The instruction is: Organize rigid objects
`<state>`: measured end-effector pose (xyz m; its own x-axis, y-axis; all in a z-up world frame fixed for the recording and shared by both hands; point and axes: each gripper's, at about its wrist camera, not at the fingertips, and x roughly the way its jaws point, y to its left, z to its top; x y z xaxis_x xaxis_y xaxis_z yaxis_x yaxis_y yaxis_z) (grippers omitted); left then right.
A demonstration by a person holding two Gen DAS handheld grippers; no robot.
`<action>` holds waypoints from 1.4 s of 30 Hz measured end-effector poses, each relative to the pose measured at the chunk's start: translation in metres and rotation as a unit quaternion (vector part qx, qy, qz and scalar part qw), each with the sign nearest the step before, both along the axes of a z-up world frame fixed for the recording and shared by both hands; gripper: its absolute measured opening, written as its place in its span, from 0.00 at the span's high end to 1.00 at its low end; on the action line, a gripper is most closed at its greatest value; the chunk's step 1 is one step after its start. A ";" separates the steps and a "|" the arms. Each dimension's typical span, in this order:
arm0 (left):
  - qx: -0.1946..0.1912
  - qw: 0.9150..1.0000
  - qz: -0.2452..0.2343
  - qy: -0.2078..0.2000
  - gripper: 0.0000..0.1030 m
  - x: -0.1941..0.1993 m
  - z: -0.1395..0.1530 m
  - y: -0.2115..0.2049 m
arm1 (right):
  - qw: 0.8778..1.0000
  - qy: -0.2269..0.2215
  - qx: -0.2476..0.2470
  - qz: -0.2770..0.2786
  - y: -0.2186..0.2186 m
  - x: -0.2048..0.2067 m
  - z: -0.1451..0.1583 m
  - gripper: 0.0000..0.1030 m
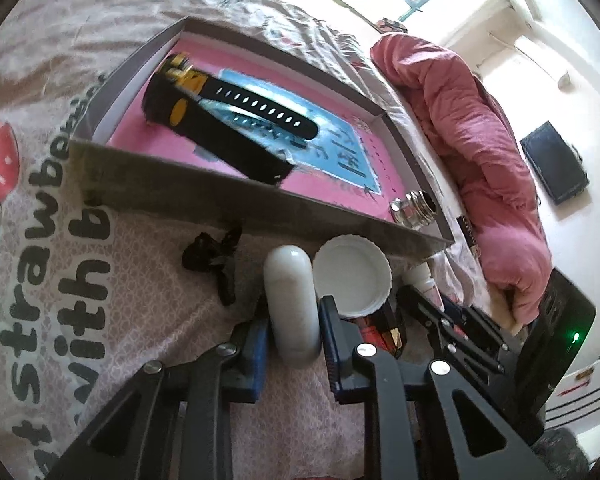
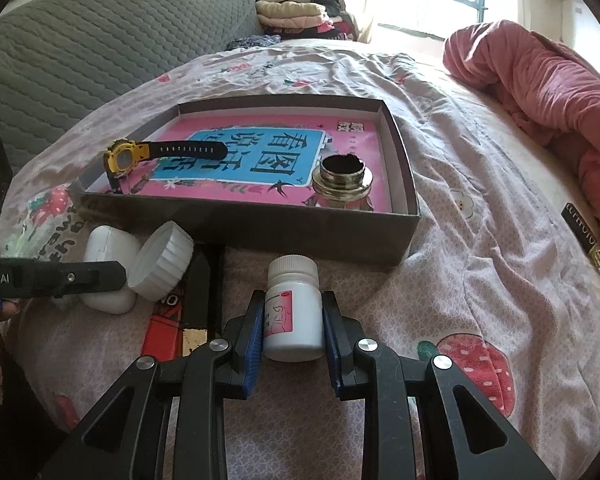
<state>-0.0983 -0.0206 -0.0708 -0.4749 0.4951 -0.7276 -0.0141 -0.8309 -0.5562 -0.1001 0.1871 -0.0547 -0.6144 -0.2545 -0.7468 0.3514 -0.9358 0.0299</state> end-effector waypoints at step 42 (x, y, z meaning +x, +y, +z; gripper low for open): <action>-0.112 0.988 0.007 0.102 0.79 0.017 0.071 0.017 | 0.998 0.045 -0.050 0.007 0.004 0.017 0.035 0.74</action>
